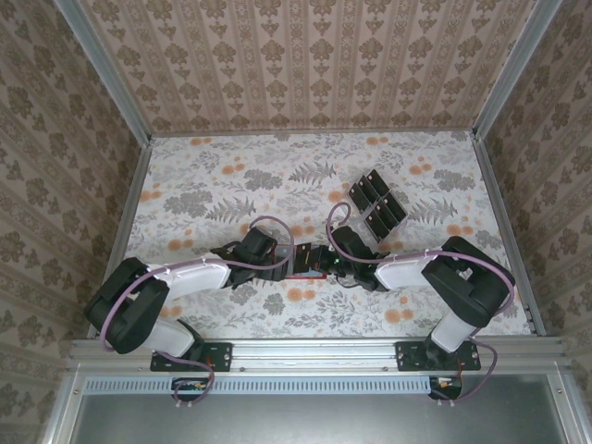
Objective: Put the credit cards into the card holder
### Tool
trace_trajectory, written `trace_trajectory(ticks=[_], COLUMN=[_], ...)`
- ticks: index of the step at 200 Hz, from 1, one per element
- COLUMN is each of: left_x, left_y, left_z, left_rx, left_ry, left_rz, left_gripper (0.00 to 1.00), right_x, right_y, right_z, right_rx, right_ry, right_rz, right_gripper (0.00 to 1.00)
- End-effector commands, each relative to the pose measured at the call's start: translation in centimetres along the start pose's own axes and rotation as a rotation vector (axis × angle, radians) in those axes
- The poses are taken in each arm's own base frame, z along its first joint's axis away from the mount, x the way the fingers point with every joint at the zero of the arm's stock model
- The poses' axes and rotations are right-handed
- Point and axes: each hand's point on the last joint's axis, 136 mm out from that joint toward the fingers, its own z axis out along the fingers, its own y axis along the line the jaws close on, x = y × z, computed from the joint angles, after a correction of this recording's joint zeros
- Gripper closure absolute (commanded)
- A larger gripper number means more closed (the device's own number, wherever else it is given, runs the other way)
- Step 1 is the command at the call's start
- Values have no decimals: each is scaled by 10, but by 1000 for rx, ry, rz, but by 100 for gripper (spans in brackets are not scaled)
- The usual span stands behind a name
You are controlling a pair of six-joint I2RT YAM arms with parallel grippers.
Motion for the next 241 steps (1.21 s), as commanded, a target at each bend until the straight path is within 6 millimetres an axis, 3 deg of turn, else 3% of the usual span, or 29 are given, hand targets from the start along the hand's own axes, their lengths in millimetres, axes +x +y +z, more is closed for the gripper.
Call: trace_trajectory(ticks=[1,117,172,241], left_x=[38,39,39,41], left_y=[13,13,13,13], left_z=[7,7,7,8], left_rx=[-50,-47,-47,-45], left_ry=[121,124,124,126], left_rz=[18,18,17,11], left_gripper=[0,0,0,0], right_x=[10,17,8,-2], right_y=[-12,-13,-26,-24], right_z=[2,5,-4,0], right_rx=[20,-1,35,38], right_ry=[22,51,10,-15], right_rz=[9,12,26,25], right_gripper=[100,100,100,100])
